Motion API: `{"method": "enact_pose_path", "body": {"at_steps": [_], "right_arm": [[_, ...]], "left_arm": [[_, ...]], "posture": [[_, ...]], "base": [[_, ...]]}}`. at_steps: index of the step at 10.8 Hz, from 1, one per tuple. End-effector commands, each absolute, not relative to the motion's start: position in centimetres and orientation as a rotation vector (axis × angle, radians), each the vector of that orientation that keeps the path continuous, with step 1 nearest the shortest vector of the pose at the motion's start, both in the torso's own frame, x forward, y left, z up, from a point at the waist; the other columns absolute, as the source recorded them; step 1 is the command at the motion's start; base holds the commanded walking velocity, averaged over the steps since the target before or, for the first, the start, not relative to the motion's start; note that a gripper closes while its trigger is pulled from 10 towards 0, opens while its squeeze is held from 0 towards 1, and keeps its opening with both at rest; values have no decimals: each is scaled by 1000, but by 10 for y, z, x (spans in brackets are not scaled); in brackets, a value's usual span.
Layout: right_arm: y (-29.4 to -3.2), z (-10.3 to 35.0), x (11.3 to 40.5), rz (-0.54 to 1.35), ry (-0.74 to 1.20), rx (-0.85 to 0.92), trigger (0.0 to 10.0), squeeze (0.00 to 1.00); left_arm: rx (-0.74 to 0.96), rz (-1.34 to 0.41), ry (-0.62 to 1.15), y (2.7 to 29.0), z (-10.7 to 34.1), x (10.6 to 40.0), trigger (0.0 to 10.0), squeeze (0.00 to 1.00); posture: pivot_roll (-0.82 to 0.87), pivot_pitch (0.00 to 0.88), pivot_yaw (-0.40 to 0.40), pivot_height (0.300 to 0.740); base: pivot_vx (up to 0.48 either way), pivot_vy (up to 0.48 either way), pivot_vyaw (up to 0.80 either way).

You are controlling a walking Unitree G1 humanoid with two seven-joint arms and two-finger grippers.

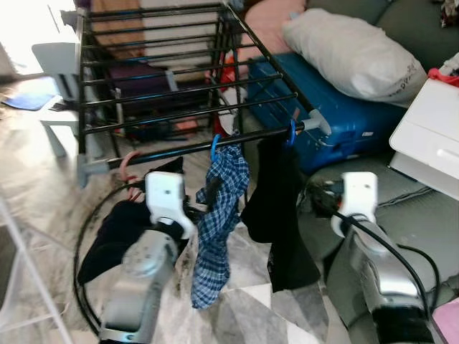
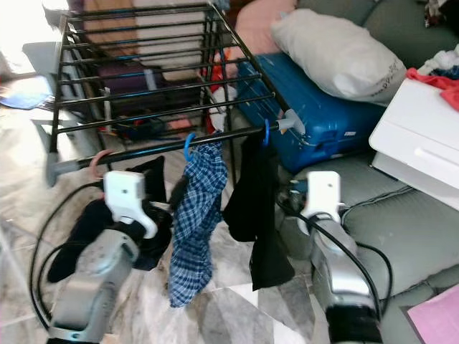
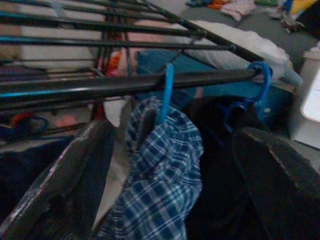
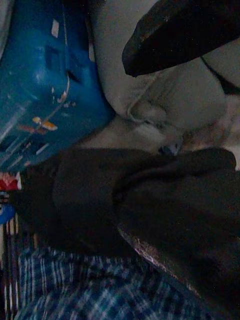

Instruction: Hang hanger

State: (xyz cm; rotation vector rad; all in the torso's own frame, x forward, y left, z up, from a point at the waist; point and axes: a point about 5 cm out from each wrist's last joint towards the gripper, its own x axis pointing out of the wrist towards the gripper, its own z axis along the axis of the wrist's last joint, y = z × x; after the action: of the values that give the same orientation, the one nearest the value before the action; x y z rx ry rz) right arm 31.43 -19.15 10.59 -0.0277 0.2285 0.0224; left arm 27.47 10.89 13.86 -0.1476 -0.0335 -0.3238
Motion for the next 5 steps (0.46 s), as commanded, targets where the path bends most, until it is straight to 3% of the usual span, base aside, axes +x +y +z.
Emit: {"method": "enact_pose_path", "body": {"at_steps": [1, 5], "right_arm": [[-191, 104, 318, 43, 258, -21, 10000, 0], [-155, 98, 343, 201, 355, 21, 10000, 0]], "left_arm": [[-139, -328, -33, 107, 141, 275, 10000, 0], [-132, -330, -36, 105, 142, 277, 10000, 0]], "posture": [[-122, 39, 4, 740], [-101, 44, -4, 740]], "base": [[0, 0, 0], [0, 0, 0]]}}
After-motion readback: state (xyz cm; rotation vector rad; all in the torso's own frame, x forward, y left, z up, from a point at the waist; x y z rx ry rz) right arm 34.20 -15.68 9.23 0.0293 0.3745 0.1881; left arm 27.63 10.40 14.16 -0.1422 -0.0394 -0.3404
